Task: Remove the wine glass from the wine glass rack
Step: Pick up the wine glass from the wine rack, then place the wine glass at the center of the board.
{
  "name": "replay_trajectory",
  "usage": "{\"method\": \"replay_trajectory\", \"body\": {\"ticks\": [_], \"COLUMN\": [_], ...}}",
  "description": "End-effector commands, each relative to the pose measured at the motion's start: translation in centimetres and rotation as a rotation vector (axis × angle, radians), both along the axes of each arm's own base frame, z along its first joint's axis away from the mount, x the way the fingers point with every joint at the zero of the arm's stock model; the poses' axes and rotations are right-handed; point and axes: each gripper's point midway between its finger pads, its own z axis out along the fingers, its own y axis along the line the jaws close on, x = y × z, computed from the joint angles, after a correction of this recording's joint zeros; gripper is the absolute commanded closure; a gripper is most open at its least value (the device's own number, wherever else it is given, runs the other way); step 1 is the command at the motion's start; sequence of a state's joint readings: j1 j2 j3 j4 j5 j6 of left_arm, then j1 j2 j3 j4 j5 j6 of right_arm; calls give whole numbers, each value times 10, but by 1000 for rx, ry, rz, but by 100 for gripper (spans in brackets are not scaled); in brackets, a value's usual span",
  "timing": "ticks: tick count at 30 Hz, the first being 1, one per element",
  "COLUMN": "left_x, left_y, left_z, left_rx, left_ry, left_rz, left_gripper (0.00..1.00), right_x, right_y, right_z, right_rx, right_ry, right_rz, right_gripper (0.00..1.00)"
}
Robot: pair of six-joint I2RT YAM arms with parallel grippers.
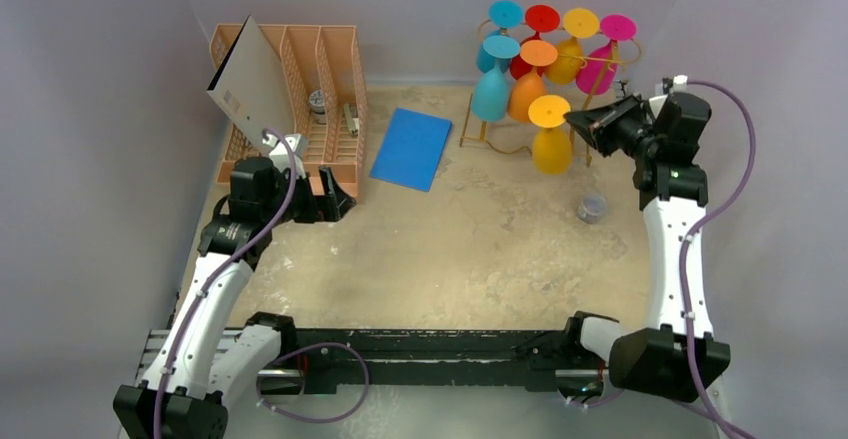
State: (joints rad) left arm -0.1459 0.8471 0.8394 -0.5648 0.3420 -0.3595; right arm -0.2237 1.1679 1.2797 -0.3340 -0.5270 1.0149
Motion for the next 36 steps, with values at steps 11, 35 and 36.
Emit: {"method": "replay_trajectory", "body": {"ticks": [11, 35, 36], "left_x": [-25, -41, -43], "left_y": [-142, -256, -257], "left_z": [48, 56, 56], "left_rx": [-320, -545, -540], "left_ry": [12, -38, -36], "left_rz": [-558, -708, -714], "left_gripper": [7, 51, 56], "right_x": [-94, -168, -169], "right_y": [72, 137, 137], "right_z": [-60, -81, -82], "right_rx": [25, 7, 4], "right_ry": [-93, -218, -212], "right_rz": [466, 882, 884], "right_gripper": [100, 100, 100]}}
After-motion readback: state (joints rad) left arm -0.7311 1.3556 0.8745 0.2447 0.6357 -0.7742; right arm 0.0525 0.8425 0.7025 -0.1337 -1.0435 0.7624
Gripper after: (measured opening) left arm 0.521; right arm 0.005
